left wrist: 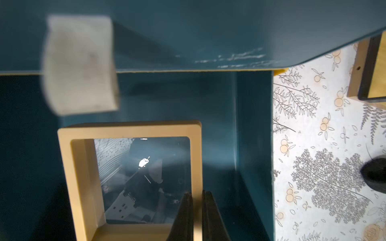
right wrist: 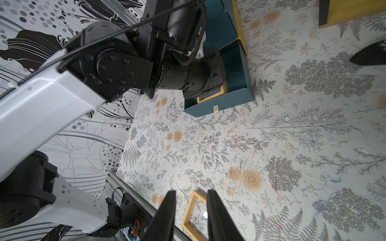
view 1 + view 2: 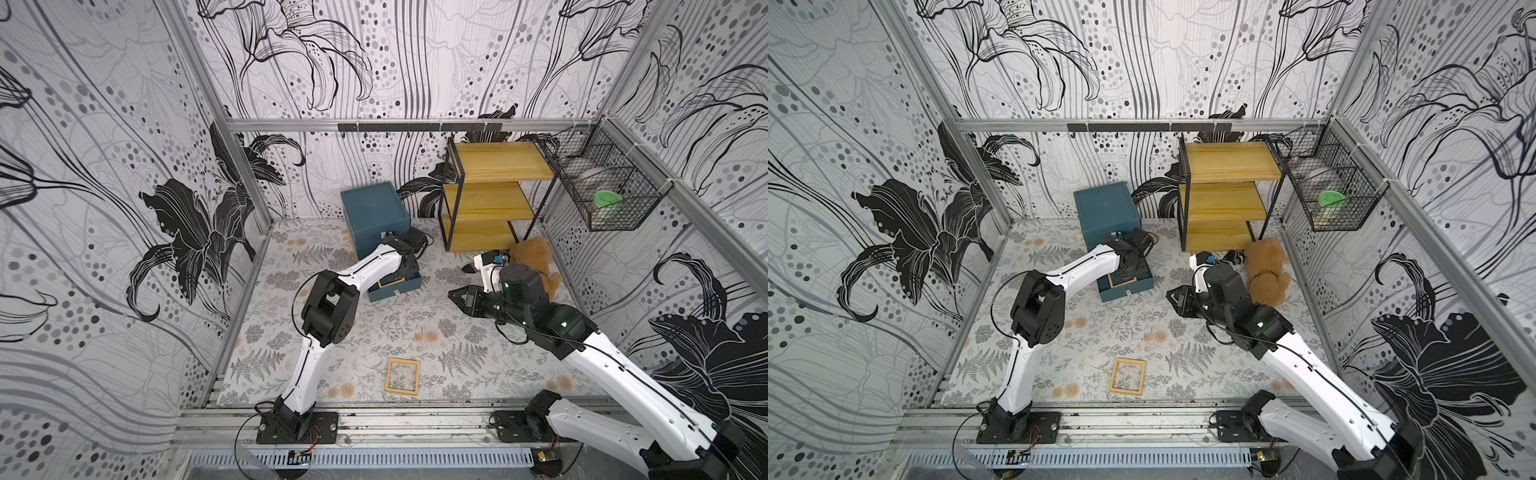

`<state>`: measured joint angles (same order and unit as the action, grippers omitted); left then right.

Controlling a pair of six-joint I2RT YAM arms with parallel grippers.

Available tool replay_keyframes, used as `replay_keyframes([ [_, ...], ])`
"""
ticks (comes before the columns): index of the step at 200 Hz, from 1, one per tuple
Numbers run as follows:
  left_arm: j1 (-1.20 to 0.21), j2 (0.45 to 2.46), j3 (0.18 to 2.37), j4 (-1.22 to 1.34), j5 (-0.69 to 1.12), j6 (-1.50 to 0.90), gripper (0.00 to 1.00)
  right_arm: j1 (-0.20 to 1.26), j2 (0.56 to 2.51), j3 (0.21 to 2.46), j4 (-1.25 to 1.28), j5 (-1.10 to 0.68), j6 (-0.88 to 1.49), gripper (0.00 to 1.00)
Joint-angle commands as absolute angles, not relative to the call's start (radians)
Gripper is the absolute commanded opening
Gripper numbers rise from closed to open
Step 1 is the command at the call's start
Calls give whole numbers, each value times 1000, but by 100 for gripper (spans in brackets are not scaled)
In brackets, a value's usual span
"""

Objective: Place the brooch boxes into the drawer by color
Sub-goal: Place the brooch box in the drawer.

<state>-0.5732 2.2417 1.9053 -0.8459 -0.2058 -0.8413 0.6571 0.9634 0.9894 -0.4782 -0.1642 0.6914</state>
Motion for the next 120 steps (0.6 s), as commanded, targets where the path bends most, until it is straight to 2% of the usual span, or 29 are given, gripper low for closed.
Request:
replay_keyframes([
  [1,-562,2261,1876,-798,-201,-862,0,663,966,1002,-480,-175,695,30],
  [65,-558,2274,1866,-780,-190,-850,0,663,973,1002,-481,-175,699,30],
  [120,-558,2261,1867,-774,-194,-838,20,663,994,1004,-469,-186,699,31],
])
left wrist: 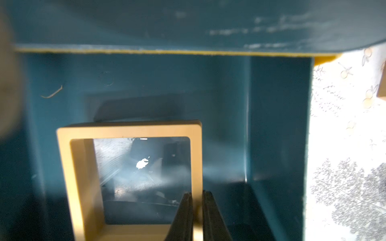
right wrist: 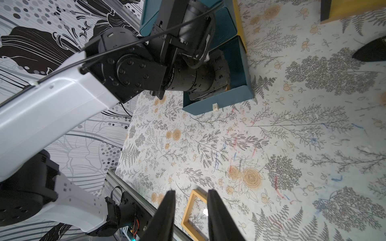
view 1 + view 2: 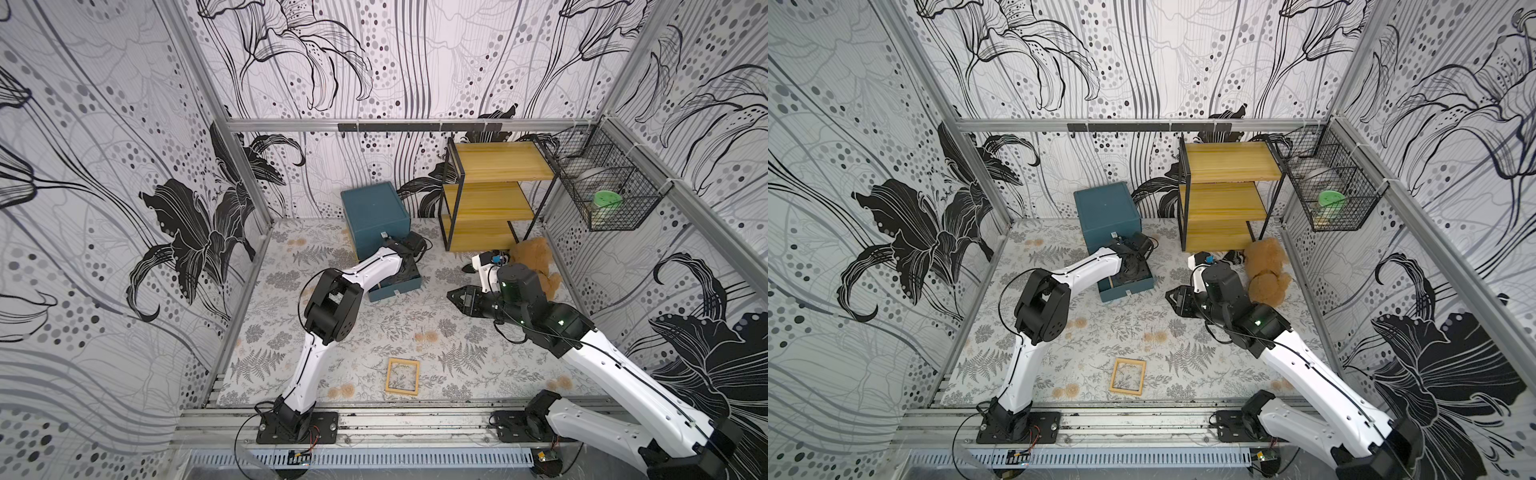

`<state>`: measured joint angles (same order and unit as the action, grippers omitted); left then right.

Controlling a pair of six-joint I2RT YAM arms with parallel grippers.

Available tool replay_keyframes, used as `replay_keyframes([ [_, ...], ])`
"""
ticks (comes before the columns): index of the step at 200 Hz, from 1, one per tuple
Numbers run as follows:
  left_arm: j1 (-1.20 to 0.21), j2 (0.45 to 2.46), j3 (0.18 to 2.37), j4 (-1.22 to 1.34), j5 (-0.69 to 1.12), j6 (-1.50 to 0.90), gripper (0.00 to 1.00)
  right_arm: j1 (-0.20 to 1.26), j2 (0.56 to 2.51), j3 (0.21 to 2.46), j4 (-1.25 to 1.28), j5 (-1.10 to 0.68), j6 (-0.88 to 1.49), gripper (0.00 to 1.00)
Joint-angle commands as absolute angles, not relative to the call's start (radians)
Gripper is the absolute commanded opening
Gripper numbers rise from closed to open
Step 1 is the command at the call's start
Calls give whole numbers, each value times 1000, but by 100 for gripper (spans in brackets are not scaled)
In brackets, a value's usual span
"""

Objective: Place the brooch boxes into the drawer by color
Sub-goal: Place the brooch box in the drawer.

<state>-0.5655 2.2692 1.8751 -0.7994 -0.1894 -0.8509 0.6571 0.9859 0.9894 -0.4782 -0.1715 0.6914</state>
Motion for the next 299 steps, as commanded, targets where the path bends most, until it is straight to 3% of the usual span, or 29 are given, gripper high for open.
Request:
replay_keyframes([
  [1,-558,2260,1867,-774,-193,-838,21,663,994,1005,-469,-186,698,31],
  [34,-558,2247,1871,-775,-200,-833,33,663,1001,1005,-465,-189,698,31],
  [167,-579,2016,1797,-815,-245,-807,48,663,997,1016,-457,-229,672,32],
  [239,-643,1684,1519,-865,-206,-789,46,663,977,1058,-552,-279,613,32],
  [299,-786,1443,1249,-853,-169,-881,29,663,951,1032,-572,-323,614,32],
])
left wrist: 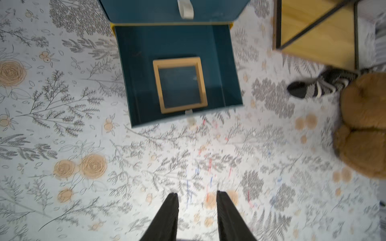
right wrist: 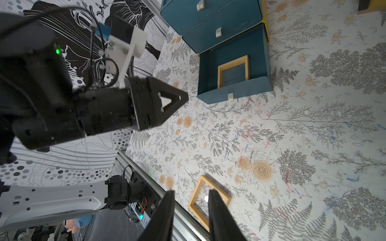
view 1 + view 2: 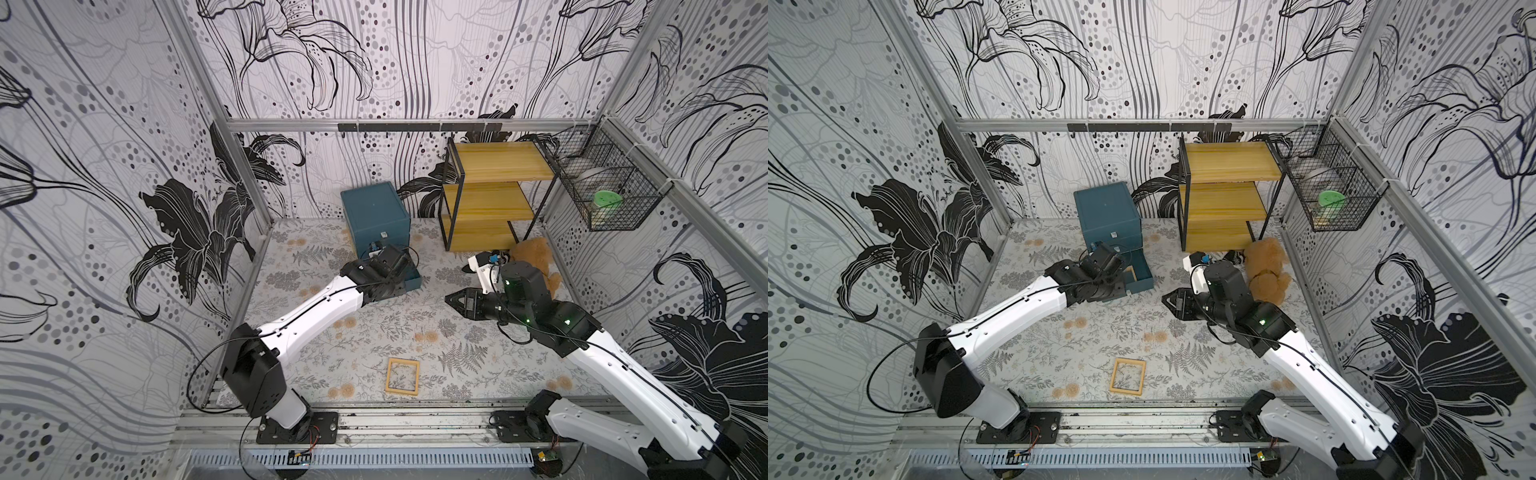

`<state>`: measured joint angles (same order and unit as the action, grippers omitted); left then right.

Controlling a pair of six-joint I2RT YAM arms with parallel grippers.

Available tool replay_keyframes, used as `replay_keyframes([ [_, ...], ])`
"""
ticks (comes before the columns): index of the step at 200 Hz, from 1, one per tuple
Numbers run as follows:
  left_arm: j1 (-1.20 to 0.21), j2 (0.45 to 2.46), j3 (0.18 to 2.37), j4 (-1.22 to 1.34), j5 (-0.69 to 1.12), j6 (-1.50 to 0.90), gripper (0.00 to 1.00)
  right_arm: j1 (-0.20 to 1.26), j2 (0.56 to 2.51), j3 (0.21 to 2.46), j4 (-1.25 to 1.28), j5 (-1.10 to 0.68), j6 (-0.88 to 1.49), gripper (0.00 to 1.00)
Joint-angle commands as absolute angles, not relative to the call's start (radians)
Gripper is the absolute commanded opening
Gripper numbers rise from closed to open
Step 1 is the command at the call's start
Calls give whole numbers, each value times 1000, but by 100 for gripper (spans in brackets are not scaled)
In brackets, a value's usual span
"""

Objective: Place the brooch boxes into the drawer by color
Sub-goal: Place the brooch box in the drawer, then pick up the brooch box from the center of the board.

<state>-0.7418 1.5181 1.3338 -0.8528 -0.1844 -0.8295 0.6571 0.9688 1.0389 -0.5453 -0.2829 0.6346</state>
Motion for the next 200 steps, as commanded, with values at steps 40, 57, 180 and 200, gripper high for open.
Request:
replay_keyframes([
  [40,-896,1350,1119,-856,-176,-943,25,663,947,1019,-596,-397,603,33],
  [57,-943,1313,1054,-837,-171,-977,25,663,929,1016,-615,-402,603,33],
  [180,-1190,1257,696,-600,-141,-1169,30,663,894,974,-671,-413,634,33],
  [200,-1200,1279,683,-597,-141,-1173,31,663,896,974,-670,-413,634,33],
])
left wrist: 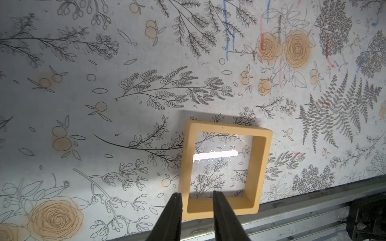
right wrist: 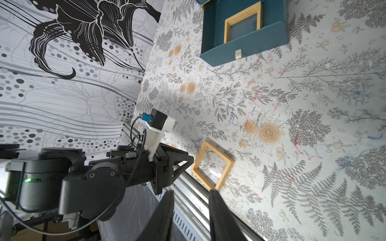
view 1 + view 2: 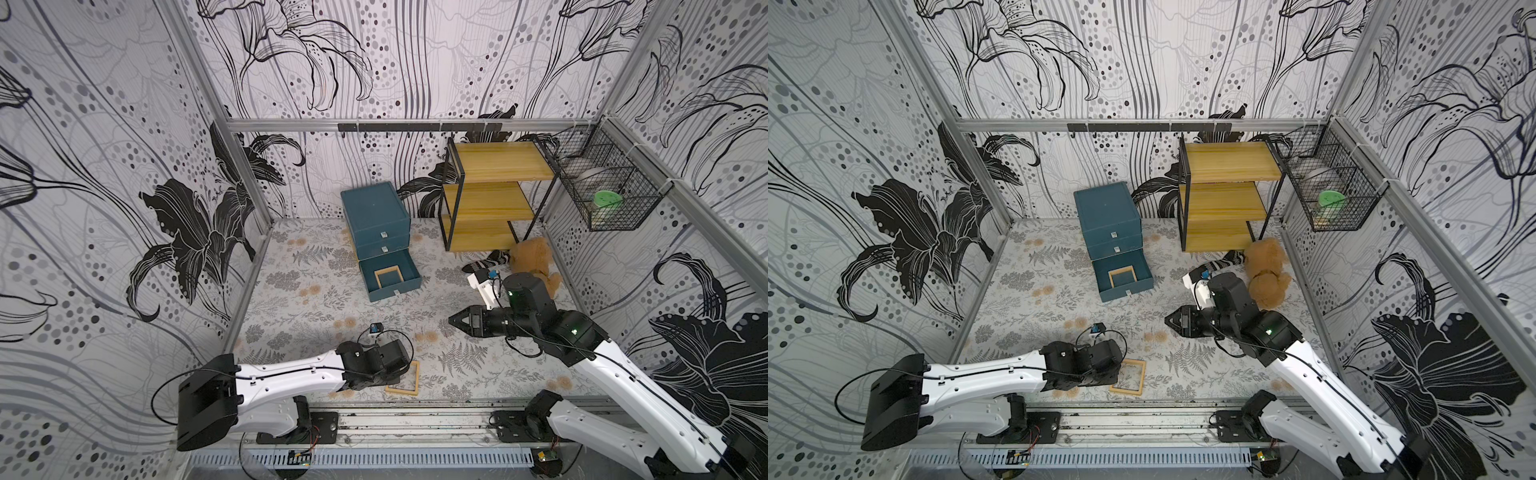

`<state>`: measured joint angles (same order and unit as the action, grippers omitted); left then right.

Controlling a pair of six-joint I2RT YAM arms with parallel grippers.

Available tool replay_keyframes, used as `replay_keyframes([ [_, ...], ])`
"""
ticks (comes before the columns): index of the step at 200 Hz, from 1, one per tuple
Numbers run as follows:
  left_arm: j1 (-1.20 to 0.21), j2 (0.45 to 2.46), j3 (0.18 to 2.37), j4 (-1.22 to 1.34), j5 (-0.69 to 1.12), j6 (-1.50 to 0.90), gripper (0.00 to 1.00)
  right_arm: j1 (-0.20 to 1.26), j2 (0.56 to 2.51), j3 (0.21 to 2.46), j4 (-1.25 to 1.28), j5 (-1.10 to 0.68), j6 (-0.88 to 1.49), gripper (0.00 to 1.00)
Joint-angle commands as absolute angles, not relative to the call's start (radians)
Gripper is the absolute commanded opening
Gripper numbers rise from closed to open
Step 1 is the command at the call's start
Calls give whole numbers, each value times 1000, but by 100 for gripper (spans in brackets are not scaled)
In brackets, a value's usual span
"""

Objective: Place the brooch boxes into the drawer by color
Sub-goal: Pick up the brooch box from the center of the board.

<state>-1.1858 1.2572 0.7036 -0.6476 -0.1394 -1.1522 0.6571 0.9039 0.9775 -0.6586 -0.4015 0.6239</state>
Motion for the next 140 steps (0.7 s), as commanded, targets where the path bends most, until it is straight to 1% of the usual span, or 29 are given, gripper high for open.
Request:
replay_keyframes([
  [1,-1201,1280,682,-597,-141,-1174,31,663,896,973,-669,-413,634,33],
  [27,-1204,1300,680,-606,-152,-1184,33,663,896,970,-666,-414,637,33],
  [50,-1204,1319,681,-606,-151,-1178,38,663,897,965,-659,-416,641,33],
  [70,-1209,1330,680,-621,-161,-1181,39,663,899,962,-655,-417,643,33],
  [91,-1209,1335,667,-611,-156,-1180,38,663,903,962,-649,-417,644,33],
  [120,-1209,1349,666,-605,-152,-1172,33,663,912,961,-642,-418,646,33],
  [140,-1209,1361,664,-603,-147,-1169,32,663,915,959,-636,-420,647,33],
])
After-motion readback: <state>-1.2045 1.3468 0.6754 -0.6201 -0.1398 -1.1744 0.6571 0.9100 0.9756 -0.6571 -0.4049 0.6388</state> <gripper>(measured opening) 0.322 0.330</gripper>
